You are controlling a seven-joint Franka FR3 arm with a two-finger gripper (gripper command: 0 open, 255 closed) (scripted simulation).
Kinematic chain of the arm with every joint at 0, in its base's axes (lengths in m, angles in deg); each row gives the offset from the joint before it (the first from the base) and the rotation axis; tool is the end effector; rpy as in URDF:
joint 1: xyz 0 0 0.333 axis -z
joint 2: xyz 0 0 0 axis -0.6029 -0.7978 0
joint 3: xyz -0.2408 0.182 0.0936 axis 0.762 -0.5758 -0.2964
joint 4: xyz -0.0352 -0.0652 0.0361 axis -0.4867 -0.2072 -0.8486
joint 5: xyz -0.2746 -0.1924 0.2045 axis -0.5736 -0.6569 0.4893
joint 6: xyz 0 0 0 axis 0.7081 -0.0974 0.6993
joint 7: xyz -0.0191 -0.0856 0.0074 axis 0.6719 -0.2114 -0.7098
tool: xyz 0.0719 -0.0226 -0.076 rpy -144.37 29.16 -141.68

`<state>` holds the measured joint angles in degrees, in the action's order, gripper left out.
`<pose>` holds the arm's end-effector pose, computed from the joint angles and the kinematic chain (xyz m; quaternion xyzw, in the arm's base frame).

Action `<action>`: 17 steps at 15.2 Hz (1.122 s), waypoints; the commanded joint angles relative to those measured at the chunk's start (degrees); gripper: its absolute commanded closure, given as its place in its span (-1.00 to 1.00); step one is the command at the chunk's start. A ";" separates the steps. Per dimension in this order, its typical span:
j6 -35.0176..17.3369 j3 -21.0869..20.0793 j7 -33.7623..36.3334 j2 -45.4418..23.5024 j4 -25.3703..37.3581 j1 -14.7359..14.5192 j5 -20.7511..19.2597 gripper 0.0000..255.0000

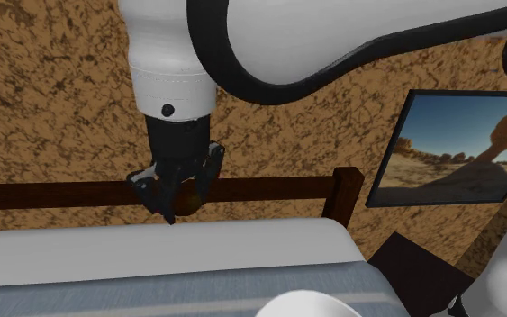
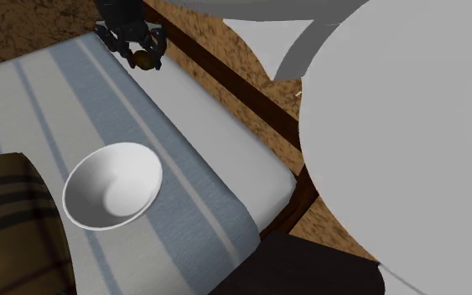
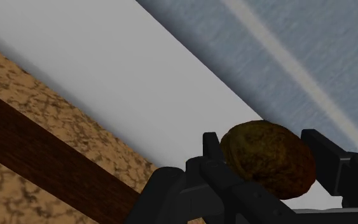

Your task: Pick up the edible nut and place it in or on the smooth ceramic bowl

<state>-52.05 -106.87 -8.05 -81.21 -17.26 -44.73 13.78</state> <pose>0.4028 0.4510 0.5403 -0.9943 -0.0955 -0.0466 0.0059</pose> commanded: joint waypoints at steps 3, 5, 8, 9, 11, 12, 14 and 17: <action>-2.08 -0.96 -1.13 10.21 -9.29 1.11 7.34 1.00; -2.47 -0.77 -1.96 15.13 -13.17 0.71 10.97 1.00; -2.35 0.03 -2.91 22.12 -18.31 -0.96 15.94 1.00; -2.16 0.34 -3.09 24.32 -19.85 -1.72 17.44 1.00; -1.56 0.97 -3.25 28.54 -22.71 -3.42 20.19 1.00; -1.18 1.28 -3.21 30.55 -24.03 -4.38 21.44 1.00; -0.26 1.82 -2.90 34.40 -26.45 -6.38 23.73 1.00; 1.42 2.43 -1.91 39.76 -29.58 -9.56 26.73 1.00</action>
<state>-51.09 -104.91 -10.04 -43.47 -45.41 -53.18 39.40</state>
